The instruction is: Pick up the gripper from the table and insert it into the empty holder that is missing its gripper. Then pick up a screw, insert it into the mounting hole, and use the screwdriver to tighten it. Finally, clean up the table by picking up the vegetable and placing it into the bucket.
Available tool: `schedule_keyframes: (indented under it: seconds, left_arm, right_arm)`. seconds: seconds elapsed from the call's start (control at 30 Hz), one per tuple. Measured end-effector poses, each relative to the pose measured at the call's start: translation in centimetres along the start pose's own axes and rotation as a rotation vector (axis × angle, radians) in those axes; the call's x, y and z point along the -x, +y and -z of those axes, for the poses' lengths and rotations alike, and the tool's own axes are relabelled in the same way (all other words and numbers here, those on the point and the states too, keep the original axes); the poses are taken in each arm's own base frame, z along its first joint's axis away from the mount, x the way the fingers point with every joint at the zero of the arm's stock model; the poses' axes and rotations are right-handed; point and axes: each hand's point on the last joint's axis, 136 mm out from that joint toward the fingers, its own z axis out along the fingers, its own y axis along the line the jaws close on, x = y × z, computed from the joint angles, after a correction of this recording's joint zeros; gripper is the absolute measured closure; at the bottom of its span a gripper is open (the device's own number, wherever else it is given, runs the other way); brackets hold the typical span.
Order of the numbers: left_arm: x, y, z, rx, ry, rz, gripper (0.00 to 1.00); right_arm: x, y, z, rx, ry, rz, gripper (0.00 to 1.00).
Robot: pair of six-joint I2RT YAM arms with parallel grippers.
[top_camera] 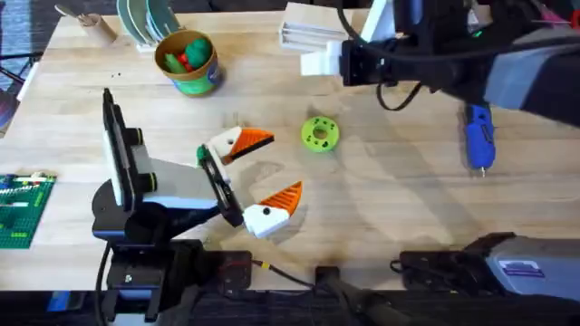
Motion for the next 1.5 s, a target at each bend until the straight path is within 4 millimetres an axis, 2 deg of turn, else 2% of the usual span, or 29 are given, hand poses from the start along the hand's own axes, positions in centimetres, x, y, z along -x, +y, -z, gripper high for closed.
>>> schedule_keyframes:
  seconds: [0.17, 0.33, 0.43, 0.67, 0.73, 0.9, 1.07, 1.17, 1.23, 1.33, 1.5]
  left_arm:
    - [0.0, 0.0, 0.0, 0.000, 0.000, 0.000, 0.008]
    - [0.0, 0.0, 0.0, -0.001, 0.000, 0.000, 0.008]
    - [0.0, 0.0, 0.0, -0.001, 0.000, 0.000, 0.008]
    - [0.0, 0.0, 0.0, -0.001, 0.000, 0.000, 0.009]
    - [0.0, 0.0, 0.0, -0.001, 0.000, 0.000, 0.008]
    - [0.0, 0.0, 0.0, -0.001, 0.000, 0.001, 0.008]
    - [0.0, 0.0, 0.0, -0.001, 0.000, 0.000, 0.008]
    - [0.0, 0.0, 0.0, -0.001, 0.000, 0.000, 0.008]
    - [0.0, 0.0, 0.0, -0.001, 0.000, 0.001, 0.009]
    - [0.0, 0.0, 0.0, -0.001, 0.000, 0.000, 0.008]
    - [0.0, 0.0, 0.0, -0.001, 0.000, 0.000, 0.008]
  right_arm:
    - [-1.4, -2.1, 2.3, -0.168, 0.140, 0.049, 0.029]
    - [-2.4, -2.9, 3.6, -0.231, 0.222, 0.067, 0.028]
    - [-2.6, -2.6, 4.2, -0.222, 0.237, 0.063, 0.028]
    - [-1.2, -1.0, 5.9, -0.171, 0.187, 0.069, 0.026]
    - [-1.7, -0.8, 5.9, -0.160, 0.212, 0.065, 0.026]
    - [-4.7, 0.0, 5.9, -0.165, 0.328, 0.118, 0.026]
    - [-7.1, 1.6, 5.0, -0.180, 0.401, 0.225, 0.025]
    - [-8.7, 1.7, 4.5, -0.187, 0.440, 0.251, 0.029]
    - [-9.9, 1.3, 4.1, -0.200, 0.474, 0.254, 0.055]
    - [-11.3, 0.9, 3.6, -0.213, 0.517, 0.257, 0.155]
    - [-12.1, 1.3, 2.5, -0.207, 0.534, 0.276, 0.196]
